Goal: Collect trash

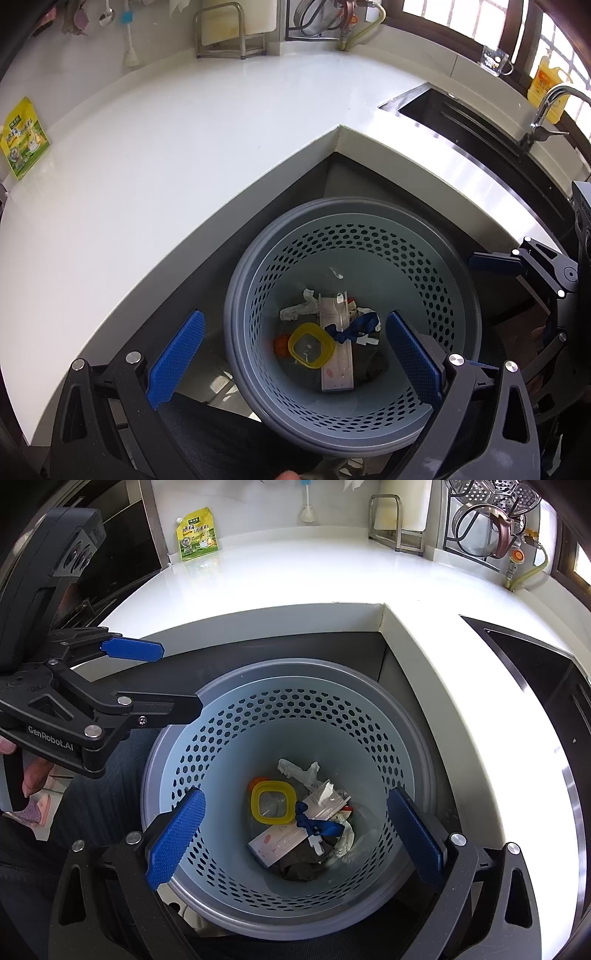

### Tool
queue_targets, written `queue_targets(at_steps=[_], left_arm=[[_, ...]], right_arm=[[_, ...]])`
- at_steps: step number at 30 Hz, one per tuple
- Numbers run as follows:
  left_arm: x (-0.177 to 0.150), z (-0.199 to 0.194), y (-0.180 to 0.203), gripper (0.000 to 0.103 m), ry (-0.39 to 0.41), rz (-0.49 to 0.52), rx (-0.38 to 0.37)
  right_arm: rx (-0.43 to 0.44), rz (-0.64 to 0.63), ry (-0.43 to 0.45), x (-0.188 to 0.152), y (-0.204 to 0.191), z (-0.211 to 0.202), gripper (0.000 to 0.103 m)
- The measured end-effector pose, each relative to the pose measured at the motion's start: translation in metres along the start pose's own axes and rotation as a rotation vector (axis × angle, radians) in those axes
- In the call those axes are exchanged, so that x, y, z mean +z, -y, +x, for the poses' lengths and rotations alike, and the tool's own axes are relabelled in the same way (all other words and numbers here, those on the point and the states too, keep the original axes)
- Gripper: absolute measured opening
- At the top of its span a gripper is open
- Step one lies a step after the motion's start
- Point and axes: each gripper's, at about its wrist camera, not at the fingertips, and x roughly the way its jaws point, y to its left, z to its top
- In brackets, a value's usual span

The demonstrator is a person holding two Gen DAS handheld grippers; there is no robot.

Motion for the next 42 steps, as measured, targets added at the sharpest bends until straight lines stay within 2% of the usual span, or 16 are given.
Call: queue_targets(at_steps=[21,31,42], left_arm=[[0.003,-0.02,0.004,0.096,0.031,0.01,0.023],[-0.002,-0.054,0.004,0.096,0.083,0.02,0.031],[-0.018,-0.088,0.005,0.096,0.139,0.037,0.036]], right_arm=[[-0.011,-0.003,0.035,0.005,0.001,-0.016,0.094],[-0.025,-0.029,0.095,0.011,-0.011,-0.051,0.094],[-0.056,-0.044,0.134,0.002,-0.033,-0.083,0.094]])
